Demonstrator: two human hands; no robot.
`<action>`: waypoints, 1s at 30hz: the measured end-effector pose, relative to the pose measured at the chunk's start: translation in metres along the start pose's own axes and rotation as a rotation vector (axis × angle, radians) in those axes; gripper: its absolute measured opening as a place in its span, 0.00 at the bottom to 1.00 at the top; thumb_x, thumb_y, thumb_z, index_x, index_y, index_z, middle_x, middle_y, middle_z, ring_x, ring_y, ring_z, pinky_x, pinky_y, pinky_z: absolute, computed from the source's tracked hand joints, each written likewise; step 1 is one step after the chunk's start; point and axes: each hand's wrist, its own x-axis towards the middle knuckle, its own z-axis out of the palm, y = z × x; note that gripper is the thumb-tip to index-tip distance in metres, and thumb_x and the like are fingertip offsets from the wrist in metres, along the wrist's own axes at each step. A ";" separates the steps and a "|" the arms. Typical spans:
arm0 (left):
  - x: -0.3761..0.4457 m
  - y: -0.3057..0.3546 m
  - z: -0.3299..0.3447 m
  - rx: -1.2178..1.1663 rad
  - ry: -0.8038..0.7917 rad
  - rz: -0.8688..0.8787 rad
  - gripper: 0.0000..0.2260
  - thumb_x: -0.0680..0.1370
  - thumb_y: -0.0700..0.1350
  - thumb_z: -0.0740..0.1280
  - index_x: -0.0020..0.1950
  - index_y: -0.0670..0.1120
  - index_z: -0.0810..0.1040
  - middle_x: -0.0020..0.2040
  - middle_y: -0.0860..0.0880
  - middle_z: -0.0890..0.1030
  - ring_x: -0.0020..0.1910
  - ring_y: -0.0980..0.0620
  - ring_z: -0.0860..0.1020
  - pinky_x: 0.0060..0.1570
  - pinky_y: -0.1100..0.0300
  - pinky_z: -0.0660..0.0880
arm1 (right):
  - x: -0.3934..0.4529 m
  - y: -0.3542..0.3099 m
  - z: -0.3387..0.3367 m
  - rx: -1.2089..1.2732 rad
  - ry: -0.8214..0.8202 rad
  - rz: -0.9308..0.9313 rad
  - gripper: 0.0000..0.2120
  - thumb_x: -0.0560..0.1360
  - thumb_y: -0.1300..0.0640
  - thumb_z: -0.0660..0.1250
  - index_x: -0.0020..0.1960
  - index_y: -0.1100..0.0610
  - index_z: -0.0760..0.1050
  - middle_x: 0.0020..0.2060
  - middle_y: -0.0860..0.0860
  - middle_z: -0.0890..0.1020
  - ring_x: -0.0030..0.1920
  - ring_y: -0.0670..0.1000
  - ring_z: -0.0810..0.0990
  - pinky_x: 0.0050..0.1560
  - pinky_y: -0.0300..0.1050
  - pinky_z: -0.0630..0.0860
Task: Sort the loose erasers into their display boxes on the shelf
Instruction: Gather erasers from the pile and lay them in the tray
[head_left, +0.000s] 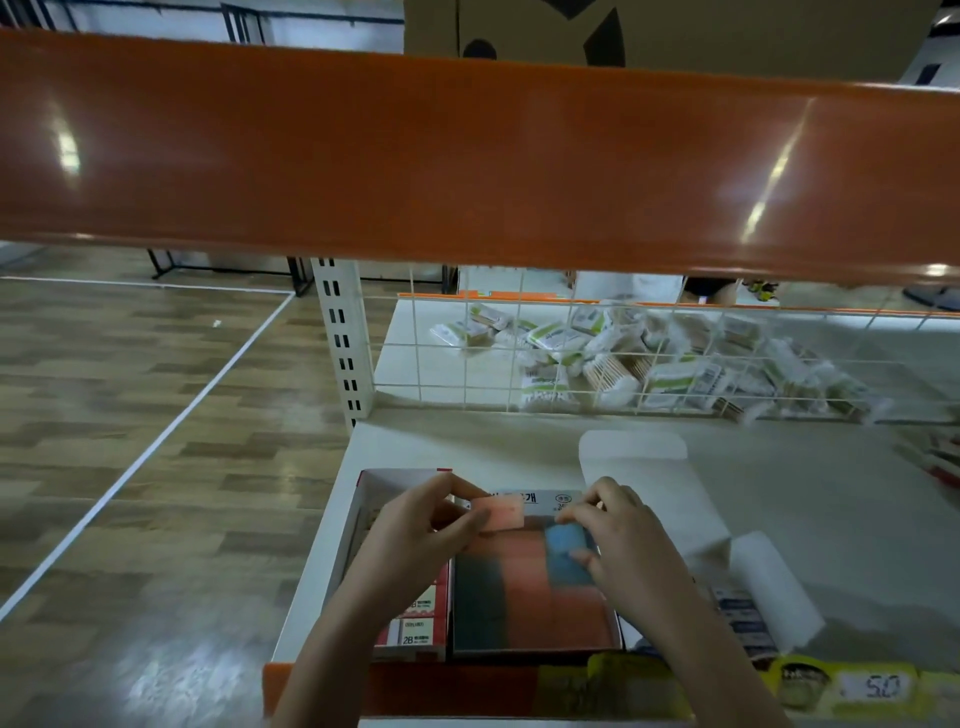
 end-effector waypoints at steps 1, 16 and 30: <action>0.001 -0.001 -0.001 0.008 -0.001 0.003 0.03 0.76 0.49 0.67 0.48 0.53 0.79 0.38 0.51 0.84 0.39 0.52 0.81 0.40 0.54 0.77 | 0.000 0.000 0.001 -0.006 0.004 -0.002 0.17 0.75 0.54 0.66 0.63 0.47 0.72 0.56 0.44 0.68 0.58 0.44 0.67 0.58 0.35 0.63; 0.005 -0.004 0.000 0.049 0.014 0.023 0.03 0.76 0.48 0.67 0.47 0.54 0.79 0.38 0.51 0.83 0.37 0.55 0.80 0.36 0.62 0.74 | 0.005 0.004 0.006 -0.071 0.018 -0.007 0.13 0.76 0.55 0.64 0.60 0.50 0.69 0.56 0.44 0.70 0.58 0.45 0.67 0.55 0.34 0.63; 0.003 0.002 0.004 0.042 -0.025 0.022 0.02 0.76 0.45 0.66 0.47 0.52 0.78 0.33 0.57 0.81 0.31 0.63 0.76 0.31 0.71 0.69 | 0.001 0.005 0.009 -0.044 0.048 -0.003 0.10 0.75 0.52 0.66 0.54 0.52 0.72 0.51 0.45 0.72 0.54 0.45 0.68 0.52 0.35 0.63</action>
